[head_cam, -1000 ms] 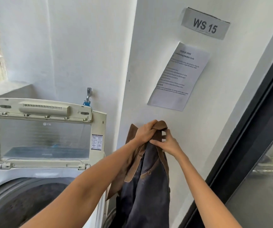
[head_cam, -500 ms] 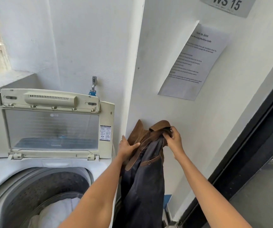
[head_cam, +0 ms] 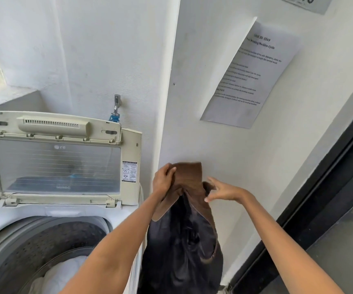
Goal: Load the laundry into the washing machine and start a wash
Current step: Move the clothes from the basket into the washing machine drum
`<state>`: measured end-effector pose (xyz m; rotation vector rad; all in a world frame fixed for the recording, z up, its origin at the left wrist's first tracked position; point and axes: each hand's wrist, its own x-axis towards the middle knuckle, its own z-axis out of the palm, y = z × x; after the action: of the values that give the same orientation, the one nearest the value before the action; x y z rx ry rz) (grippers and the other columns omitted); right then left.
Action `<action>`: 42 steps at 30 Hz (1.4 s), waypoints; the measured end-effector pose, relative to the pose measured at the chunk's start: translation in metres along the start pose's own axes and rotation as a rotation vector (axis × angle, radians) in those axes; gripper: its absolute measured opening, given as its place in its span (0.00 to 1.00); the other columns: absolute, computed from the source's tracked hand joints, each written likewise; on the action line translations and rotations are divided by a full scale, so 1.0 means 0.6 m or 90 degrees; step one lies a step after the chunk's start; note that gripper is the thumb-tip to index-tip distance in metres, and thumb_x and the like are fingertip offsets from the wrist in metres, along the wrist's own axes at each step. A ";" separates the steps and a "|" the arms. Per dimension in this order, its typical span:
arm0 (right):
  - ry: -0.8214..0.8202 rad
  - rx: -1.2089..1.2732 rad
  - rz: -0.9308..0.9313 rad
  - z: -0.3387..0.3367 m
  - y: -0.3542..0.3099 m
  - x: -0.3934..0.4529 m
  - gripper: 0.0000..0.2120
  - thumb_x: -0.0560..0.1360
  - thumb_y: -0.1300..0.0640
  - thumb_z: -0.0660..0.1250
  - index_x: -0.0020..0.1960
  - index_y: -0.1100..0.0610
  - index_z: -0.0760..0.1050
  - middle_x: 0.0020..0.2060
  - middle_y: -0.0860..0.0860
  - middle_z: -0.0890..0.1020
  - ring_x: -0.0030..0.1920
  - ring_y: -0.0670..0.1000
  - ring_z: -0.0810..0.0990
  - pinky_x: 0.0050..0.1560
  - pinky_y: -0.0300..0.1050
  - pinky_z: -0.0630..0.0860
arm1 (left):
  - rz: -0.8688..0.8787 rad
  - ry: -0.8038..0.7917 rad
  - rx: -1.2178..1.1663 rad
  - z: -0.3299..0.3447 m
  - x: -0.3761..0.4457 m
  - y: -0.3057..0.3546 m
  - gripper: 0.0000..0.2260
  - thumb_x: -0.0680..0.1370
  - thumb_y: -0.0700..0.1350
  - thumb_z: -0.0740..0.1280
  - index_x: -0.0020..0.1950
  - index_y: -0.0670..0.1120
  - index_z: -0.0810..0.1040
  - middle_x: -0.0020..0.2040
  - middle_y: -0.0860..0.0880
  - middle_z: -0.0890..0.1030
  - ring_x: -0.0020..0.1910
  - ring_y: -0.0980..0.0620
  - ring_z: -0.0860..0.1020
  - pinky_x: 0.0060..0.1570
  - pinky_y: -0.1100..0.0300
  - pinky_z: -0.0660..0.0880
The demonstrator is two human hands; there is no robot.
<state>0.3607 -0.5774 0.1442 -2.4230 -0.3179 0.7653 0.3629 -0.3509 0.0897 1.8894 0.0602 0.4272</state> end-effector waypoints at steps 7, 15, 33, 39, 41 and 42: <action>0.301 -0.023 -0.075 0.049 -0.055 0.059 0.35 0.66 0.32 0.68 0.66 0.49 0.70 0.61 0.49 0.78 0.61 0.53 0.76 0.58 0.49 0.74 | 0.157 -0.206 0.030 0.009 0.012 0.058 0.07 0.78 0.35 0.63 0.51 0.36 0.80 0.48 0.39 0.83 0.48 0.46 0.79 0.53 0.56 0.72; 0.555 -0.012 -0.150 0.063 -0.074 0.068 0.12 0.75 0.42 0.63 0.46 0.49 0.79 0.39 0.47 0.83 0.40 0.51 0.78 0.37 0.43 0.67 | -0.038 -0.332 -0.021 -0.043 0.009 0.034 0.14 0.76 0.44 0.71 0.58 0.44 0.72 0.43 0.46 0.75 0.41 0.54 0.73 0.42 0.64 0.71; 1.000 0.222 -0.143 -0.132 -0.038 -0.102 0.17 0.79 0.43 0.56 0.45 0.57 0.72 0.36 0.50 0.76 0.40 0.53 0.74 0.42 0.46 0.67 | 0.072 0.077 0.188 -0.031 0.081 0.183 0.10 0.78 0.42 0.56 0.54 0.46 0.75 0.54 0.42 0.80 0.55 0.39 0.77 0.47 0.53 0.68; 0.808 0.141 -0.194 -0.153 -0.056 -0.112 0.15 0.79 0.45 0.58 0.51 0.57 0.73 0.46 0.54 0.80 0.50 0.57 0.78 0.48 0.46 0.71 | 0.202 0.115 0.106 -0.076 0.134 0.375 0.10 0.77 0.41 0.55 0.52 0.45 0.75 0.52 0.45 0.80 0.53 0.42 0.77 0.48 0.54 0.70; 0.605 0.166 -0.276 -0.137 -0.067 -0.113 0.14 0.78 0.47 0.61 0.58 0.55 0.72 0.54 0.50 0.78 0.56 0.50 0.77 0.50 0.35 0.71 | 0.214 0.120 0.111 -0.081 0.135 0.401 0.10 0.77 0.41 0.54 0.52 0.45 0.74 0.52 0.45 0.80 0.54 0.42 0.76 0.51 0.51 0.72; 0.498 0.187 -0.304 -0.128 -0.070 -0.114 0.17 0.77 0.46 0.62 0.61 0.54 0.71 0.57 0.49 0.77 0.58 0.49 0.76 0.50 0.28 0.71 | 0.216 0.122 0.114 -0.083 0.134 0.408 0.10 0.77 0.42 0.54 0.52 0.45 0.74 0.52 0.45 0.80 0.54 0.42 0.76 0.52 0.50 0.73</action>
<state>0.3483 -0.6042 0.2514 -2.0461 -0.4015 -0.3308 0.3815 -0.3736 0.3504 2.0357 -0.0990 0.8582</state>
